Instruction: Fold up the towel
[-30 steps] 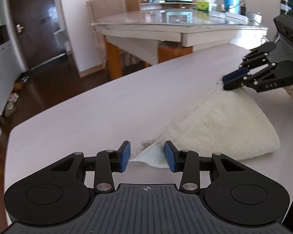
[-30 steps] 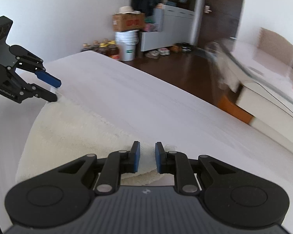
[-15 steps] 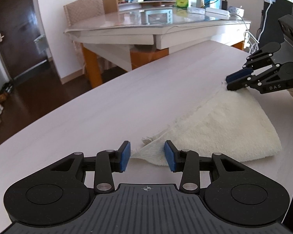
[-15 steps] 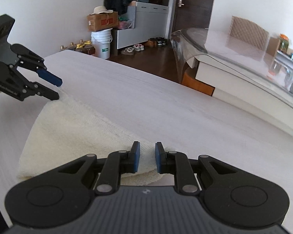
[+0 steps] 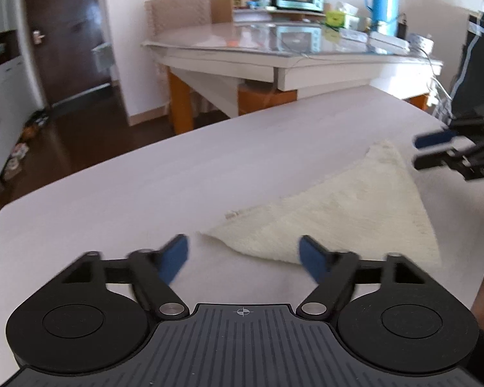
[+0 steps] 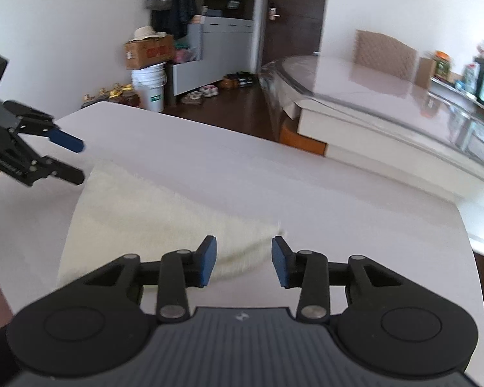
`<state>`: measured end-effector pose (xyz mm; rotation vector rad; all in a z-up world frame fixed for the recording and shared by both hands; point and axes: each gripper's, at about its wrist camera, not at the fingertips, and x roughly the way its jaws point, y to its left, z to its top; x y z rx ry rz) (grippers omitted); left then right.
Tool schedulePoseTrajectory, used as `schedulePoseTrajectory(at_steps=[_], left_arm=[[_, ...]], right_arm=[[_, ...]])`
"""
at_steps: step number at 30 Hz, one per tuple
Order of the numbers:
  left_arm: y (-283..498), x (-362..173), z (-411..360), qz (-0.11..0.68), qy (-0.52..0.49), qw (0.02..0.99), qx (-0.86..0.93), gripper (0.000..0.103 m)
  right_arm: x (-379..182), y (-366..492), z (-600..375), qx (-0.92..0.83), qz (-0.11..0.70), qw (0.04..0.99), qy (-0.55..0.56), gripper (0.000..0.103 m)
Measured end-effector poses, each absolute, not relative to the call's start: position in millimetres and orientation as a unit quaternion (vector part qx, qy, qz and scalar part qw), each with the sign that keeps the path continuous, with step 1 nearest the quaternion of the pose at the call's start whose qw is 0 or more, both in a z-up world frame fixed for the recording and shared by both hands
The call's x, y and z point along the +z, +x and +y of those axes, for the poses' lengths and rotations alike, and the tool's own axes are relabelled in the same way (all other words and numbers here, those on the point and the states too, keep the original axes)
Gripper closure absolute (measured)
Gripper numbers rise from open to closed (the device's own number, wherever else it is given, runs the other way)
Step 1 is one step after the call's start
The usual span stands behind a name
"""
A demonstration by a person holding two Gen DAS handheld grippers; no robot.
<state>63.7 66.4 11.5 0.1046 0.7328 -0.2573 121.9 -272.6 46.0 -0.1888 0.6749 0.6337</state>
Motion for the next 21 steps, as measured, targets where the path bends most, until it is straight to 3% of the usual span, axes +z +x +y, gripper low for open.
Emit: schedulePoseTrajectory(at_steps=[8, 21], left_arm=[[17, 20, 44, 0.352, 0.016, 0.933, -0.079, 0.008], [-18, 21, 20, 0.363, 0.017, 0.930, -0.059, 0.003]], right_arm=[[45, 63, -273, 0.287, 0.348, 0.891, -0.055, 0.029], [55, 24, -267, 0.277, 0.359, 0.890, -0.059, 0.022]])
